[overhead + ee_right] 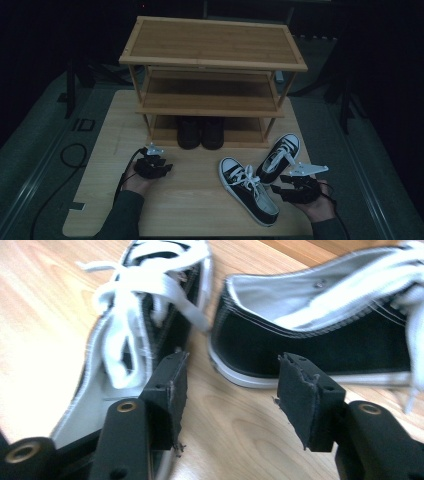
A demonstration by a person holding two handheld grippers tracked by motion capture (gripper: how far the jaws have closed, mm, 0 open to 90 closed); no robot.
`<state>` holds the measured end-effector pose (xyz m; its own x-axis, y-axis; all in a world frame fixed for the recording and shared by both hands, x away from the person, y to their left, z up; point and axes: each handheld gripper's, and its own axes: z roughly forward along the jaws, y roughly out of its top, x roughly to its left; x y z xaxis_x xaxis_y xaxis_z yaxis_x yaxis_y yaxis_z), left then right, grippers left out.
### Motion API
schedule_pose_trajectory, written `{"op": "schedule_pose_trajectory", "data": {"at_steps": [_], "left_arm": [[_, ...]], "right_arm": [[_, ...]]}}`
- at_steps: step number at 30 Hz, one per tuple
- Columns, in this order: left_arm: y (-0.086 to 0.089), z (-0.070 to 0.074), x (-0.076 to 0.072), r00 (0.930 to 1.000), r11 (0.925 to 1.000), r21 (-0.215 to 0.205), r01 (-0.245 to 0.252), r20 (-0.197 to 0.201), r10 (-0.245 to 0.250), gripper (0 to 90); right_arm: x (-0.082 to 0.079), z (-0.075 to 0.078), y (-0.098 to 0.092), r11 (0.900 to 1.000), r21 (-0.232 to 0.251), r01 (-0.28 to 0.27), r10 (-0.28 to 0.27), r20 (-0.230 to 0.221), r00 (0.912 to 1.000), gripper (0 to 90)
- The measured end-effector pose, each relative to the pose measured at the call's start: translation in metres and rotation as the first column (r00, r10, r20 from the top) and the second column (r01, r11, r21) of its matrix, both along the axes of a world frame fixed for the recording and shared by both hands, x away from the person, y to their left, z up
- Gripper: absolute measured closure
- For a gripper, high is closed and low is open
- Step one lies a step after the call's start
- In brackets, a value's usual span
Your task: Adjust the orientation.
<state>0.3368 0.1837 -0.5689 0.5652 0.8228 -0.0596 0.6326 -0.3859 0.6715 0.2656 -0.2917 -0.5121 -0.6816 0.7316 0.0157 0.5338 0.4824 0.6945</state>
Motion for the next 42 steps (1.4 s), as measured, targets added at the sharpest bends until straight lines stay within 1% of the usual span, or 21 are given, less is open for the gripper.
{"op": "schedule_pose_trajectory", "data": {"at_steps": [7,11,13,15,16,17,18,20,22,24,25,28,30,33,35,36,38,41,42], "left_arm": [[-0.001,0.000,-0.001,1.0000,1.0000,0.005,0.001,0.008,-0.001,60.9],[0.000,-0.001,-0.001,1.0000,1.0000,0.002,0.002,0.007,-0.002,60.2],[-0.001,-0.001,-0.001,0.9999,1.0000,-0.001,0.004,0.011,-0.004,59.5],[-0.001,-0.001,-0.001,0.9999,1.0000,-0.001,0.005,0.013,-0.005,59.1],[-0.001,-0.001,-0.001,0.9999,1.0000,-0.001,0.005,0.013,-0.005,58.9],[-0.002,-0.001,-0.001,0.9999,1.0000,0.000,0.007,0.013,-0.007,58.9],[-0.002,-0.001,-0.001,0.9999,1.0000,0.001,0.008,0.013,-0.008,58.6],[-0.003,-0.002,-0.002,0.9999,1.0000,-0.004,0.008,0.014,-0.008,58.5],[-0.003,-0.002,-0.002,0.9998,0.9999,-0.007,0.010,0.014,-0.010,58.2],[-0.004,-0.002,-0.002,0.9998,0.9999,-0.006,0.012,0.014,-0.012,58.0],[-0.004,-0.002,-0.002,0.9998,0.9999,-0.007,0.013,0.013,-0.013,58.0],[-0.004,-0.002,-0.002,0.9998,0.9999,-0.009,0.013,0.013,-0.013,57.8],[-0.003,-0.002,-0.001,0.9999,0.9999,-0.011,0.013,0.012,-0.013,57.5],[-0.004,-0.002,-0.002,0.9999,0.9998,-0.013,0.012,0.012,-0.012,57.1],[-0.004,-0.002,-0.002,0.9998,0.9998,-0.013,0.012,0.013,-0.011,57.0],[-0.004,-0.002,-0.002,0.9998,0.9998,-0.013,0.012,0.014,-0.012,56.9],[-0.005,-0.002,-0.002,0.9998,0.9998,-0.017,0.014,0.016,-0.014,56.5],[-0.006,-0.002,-0.002,0.9998,0.9998,-0.016,0.015,0.017,-0.015,56.4],[-0.006,-0.002,-0.002,0.9998,0.9997,-0.017,0.015,0.017,-0.015,56.4]], "right_arm": [[-0.003,0.005,0.015,0.999,0.004,-0.054,0.054,0.001,0.9985,44.2],[-0.004,0.005,0.021,0.997,-0.005,-0.072,0.072,-0.001,0.9974,44.1],[-0.004,0.004,0.027,0.996,-0.014,-0.085,0.085,-0.009,0.9963,45.5],[-0.003,0.003,0.031,0.995,-0.035,-0.089,0.089,-0.007,0.9960,48.4],[-0.003,0.003,0.031,0.995,-0.035,-0.089,0.089,-0.007,0.9960,48.4],[-0.003,0.002,0.033,0.994,-0.051,-0.092,0.092,-0.004,0.9958,50.1],[-0.002,0.001,0.036,0.994,-0.068,-0.083,0.083,-0.005,0.9965,53.1],[0.000,-0.001,0.039,0.994,-0.072,-0.082,0.081,-0.012,0.9967,56.6],[0.001,-0.004,0.043,0.993,-0.087,-0.078,0.078,-0.013,0.9969,58.6],[0.002,-0.009,0.048,0.989,-0.127,-0.071,0.072,0.006,0.9974,60.6],[0.003,-0.011,0.051,0.989,-0.138,-0.058,0.060,0.010,0.9981,62.0],[0.006,-0.016,0.056,0.989,-0.143,-0.040,0.042,0.014,0.9990,65.5],[0.007,-0.019,0.060,0.988,-0.152,-0.037,0.040,0.018,0.9990,68.4],[0.009,-0.023,0.065,0.982,-0.181,-0.047,0.051,0.018,0.9985,74.1],[0.009,-0.026,0.067,0.983,-0.176,-0.055,0.059,0.020,0.9980,81.4],[0.009,-0.026,0.068,0.984,-0.168,-0.059,0.063,0.019,0.9978,83.3],[0.009,-0.027,0.069,0.985,-0.166,-0.049,0.055,0.033,0.9979,86.9],[0.010,-0.027,0.069,0.985,-0.164,-0.047,0.055,0.043,0.9976,87.4],[0.011,-0.028,0.068,0.988,-0.148,-0.044,0.051,0.042,0.9978,87.6]]}}
